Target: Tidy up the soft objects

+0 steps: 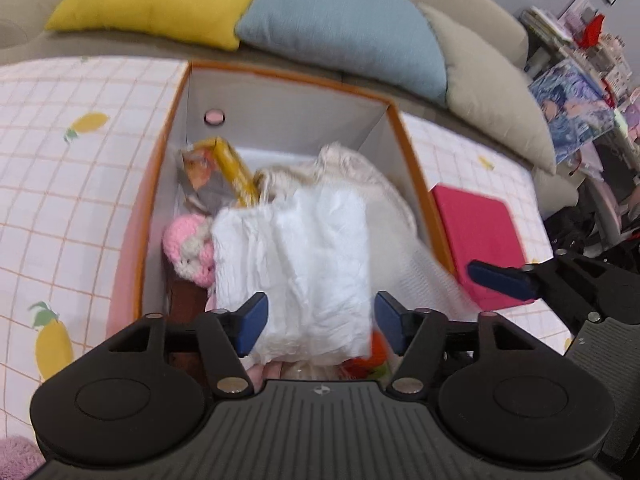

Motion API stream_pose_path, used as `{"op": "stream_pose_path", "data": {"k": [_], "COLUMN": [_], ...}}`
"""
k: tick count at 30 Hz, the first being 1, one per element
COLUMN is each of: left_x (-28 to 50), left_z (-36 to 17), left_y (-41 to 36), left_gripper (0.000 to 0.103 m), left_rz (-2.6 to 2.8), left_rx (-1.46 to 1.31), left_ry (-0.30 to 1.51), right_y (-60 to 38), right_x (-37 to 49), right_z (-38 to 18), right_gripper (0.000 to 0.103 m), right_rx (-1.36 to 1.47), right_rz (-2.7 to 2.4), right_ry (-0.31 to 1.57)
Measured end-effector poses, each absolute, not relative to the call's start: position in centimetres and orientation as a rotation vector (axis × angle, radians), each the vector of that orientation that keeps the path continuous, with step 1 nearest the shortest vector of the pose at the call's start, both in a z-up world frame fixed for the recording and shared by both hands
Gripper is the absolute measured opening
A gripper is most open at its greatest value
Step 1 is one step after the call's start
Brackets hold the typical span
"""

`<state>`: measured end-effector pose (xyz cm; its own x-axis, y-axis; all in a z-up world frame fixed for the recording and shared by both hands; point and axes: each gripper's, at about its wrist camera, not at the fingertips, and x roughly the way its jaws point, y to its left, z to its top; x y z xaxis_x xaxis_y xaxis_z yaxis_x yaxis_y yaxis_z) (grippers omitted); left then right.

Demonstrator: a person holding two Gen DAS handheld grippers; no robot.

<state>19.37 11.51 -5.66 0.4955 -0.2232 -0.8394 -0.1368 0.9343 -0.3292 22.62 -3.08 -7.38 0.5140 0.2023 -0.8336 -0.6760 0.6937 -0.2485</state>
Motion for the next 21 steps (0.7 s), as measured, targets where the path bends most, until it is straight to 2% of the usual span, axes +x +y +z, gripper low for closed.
{"op": "stream_pose_path", "data": {"k": [2, 8, 12, 16, 21], "left_x": [19.0, 17.1, 15.7, 14.1, 12.6], "left_z": [-4.6, -0.7, 2.5, 5.0, 6.7], "left_y": [11.5, 10.2, 8.3, 6.3, 4.1], "left_gripper": [0.077, 0.078, 0.077, 0.077, 0.078], "left_rz": [-0.046, -0.087, -0.132, -0.135, -0.110], "left_rx": [-0.395, -0.376, -0.320, -0.260, -0.210], "left_ry": [1.035, 0.874, 0.710, 0.555, 0.435], "right_y": [-3.6, -7.0, -10.3, -14.0, -17.7], "right_x": [22.4, 21.8, 21.2, 20.1, 18.3], "right_z": [-6.3, -2.5, 0.2, 1.9, 2.8], "right_gripper": [0.069, 0.076, 0.077, 0.088, 0.090], "right_rx": [-0.605, -0.503, -0.380, -0.232, -0.134], "right_rz": [0.555, 0.481, 0.402, 0.334, 0.237], "right_ry": [0.868, 0.814, 0.739, 0.683, 0.646]}}
